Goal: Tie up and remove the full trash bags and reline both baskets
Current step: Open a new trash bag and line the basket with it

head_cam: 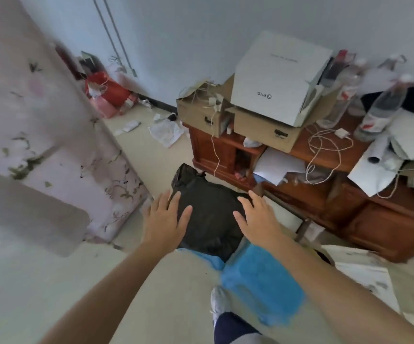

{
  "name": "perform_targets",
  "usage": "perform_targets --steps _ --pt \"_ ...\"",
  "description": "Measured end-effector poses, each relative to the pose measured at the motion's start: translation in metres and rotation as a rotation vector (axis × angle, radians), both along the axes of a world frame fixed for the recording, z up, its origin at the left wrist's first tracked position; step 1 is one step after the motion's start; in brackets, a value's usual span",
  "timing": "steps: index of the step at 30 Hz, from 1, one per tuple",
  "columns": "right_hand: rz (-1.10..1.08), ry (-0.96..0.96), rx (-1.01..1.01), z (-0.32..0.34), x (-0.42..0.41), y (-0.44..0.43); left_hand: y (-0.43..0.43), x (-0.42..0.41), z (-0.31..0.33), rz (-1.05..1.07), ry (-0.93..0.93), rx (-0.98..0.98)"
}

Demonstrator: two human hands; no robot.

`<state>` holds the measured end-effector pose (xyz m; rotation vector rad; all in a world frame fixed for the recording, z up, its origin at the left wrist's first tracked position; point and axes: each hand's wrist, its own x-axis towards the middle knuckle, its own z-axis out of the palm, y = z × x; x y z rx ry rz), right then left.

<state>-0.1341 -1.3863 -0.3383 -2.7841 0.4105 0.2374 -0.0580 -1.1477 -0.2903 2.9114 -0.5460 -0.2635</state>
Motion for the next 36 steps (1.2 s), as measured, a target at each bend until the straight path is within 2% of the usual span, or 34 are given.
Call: perform_targets --steps 5,10,14,20,23,25,27,30,36 --pt "-0.109 0.197 0.074 -0.041 0.066 -0.02 -0.021 0.076 -0.049 -0.103 0.139 0.111" --pt "-0.228 0.26 0.184 -0.084 0.118 -0.012 -0.017 0.134 -0.1 -0.131 0.237 0.073" --pt "-0.287 0.3 0.199 -0.157 0.14 0.004 -0.016 0.175 -0.189 -0.2 0.324 0.082" --pt "-0.459 0.335 0.238 -0.29 0.145 0.046 -0.015 0.201 -0.338 -0.151 0.433 0.062" --pt "-0.467 0.262 0.191 -0.344 0.14 0.072 -0.01 0.198 -0.388 -0.141 0.412 -0.045" --pt "-0.469 0.233 0.11 -0.368 0.135 0.087 -0.004 0.197 -0.41 -0.202 0.362 -0.023" --pt "-0.49 0.175 0.021 -0.376 0.132 0.096 0.004 0.198 -0.418 -0.284 0.322 0.009" --pt "-0.453 0.033 -0.04 -0.36 0.132 0.103 0.015 0.199 -0.404 -0.284 0.311 -0.095" --pt "-0.438 -0.025 0.212 -0.257 0.15 0.094 0.024 0.202 -0.309 -0.105 0.311 -0.297"
